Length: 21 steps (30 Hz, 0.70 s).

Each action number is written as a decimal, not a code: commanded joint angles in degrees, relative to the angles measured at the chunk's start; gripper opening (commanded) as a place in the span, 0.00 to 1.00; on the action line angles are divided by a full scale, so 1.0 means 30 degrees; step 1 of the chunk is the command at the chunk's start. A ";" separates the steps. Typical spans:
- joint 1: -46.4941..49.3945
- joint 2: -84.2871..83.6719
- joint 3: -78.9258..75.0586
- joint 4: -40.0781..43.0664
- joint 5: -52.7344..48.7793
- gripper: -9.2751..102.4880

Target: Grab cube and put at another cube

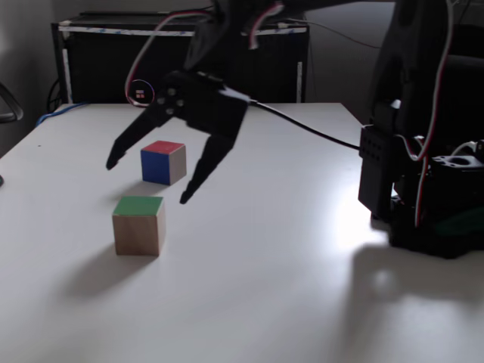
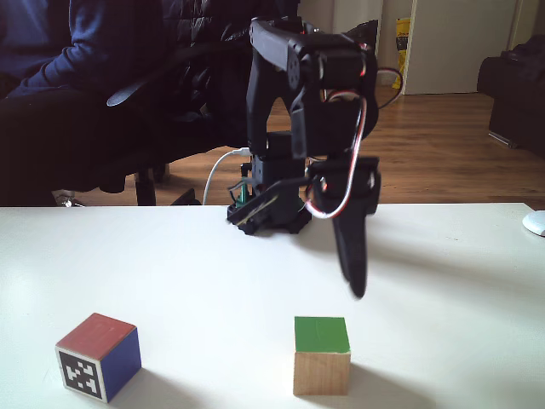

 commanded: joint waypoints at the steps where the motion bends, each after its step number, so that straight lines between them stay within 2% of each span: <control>1: 0.0264 -0.0908 -0.1582 0.0117 -0.0557 0.48; 21: 0.1348 -0.6592 -0.5947 0.0615 -0.2432 0.48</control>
